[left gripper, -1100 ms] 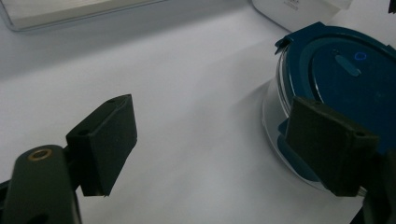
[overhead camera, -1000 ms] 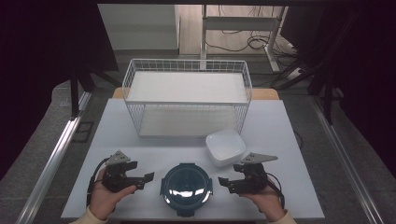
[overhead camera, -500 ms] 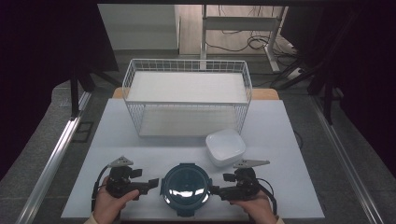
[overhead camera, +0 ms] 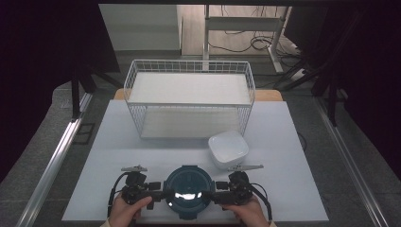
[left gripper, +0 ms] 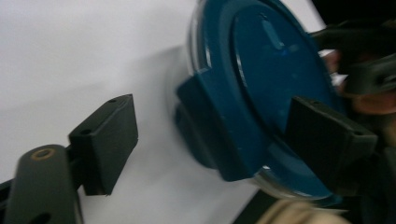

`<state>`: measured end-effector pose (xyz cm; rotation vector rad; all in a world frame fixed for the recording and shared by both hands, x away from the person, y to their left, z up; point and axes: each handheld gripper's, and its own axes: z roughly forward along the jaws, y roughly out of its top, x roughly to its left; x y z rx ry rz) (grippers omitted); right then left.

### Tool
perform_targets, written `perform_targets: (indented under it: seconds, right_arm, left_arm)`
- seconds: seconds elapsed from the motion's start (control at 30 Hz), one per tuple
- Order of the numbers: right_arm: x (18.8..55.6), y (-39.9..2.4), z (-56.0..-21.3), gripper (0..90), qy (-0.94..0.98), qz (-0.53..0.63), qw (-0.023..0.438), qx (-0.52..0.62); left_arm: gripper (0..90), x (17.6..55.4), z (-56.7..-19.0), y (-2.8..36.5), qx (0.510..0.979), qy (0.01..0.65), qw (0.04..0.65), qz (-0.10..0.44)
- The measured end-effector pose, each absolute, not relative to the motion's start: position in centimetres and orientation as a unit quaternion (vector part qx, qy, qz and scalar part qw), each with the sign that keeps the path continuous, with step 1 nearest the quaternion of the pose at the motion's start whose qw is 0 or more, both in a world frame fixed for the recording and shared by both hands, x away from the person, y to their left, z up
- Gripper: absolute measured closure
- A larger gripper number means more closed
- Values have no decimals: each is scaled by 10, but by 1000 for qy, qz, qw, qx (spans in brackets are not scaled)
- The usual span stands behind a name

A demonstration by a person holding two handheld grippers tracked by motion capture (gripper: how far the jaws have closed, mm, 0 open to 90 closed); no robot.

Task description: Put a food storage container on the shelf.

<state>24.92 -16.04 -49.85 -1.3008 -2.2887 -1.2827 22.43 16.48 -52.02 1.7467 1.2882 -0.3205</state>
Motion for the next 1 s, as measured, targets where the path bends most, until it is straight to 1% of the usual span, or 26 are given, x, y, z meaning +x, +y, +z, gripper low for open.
perform_targets:
  seconds: [0.07, 0.13, 0.2, 0.33, 0.6, 0.67, 0.7, 0.77, 1.0]
  right_arm:
    - [248, -158, -500, 178, -771, -440, 115, -446]
    - [248, -157, -502, 180, -769, -440, 120, -448]
    - [249, -156, -509, 190, -759, -439, 145, -458]
    - [249, -154, -511, 217, -755, -439, 146, -465]
    - [255, -163, -515, 333, -715, -448, 187, -503]
    - [255, -164, -515, 341, -715, -448, 187, -503]
    - [255, -165, -514, 363, -712, -449, 191, -505]
    - [255, -167, -513, 380, -709, -452, 193, -506]
    - [249, -168, -508, 418, -701, -464, 184, -510]
  left_arm:
    - [206, 225, -523, 165, 697, 526, 463, -149]
    - [218, 225, -523, 165, 696, 526, 465, -152]
    - [231, 225, -524, 165, 689, 527, 471, -163]
    - [294, 225, -526, 165, 686, 522, 474, -180]
    - [313, 226, -526, 163, 674, 540, 468, -190]
    - [320, 225, -526, 163, 670, 543, 468, -193]
    - [348, 225, -524, 165, 665, 544, 472, -199]
    - [374, 224, -522, 166, 664, 543, 474, -199]
    - [398, 221, -518, 166, 662, 543, 481, -187]
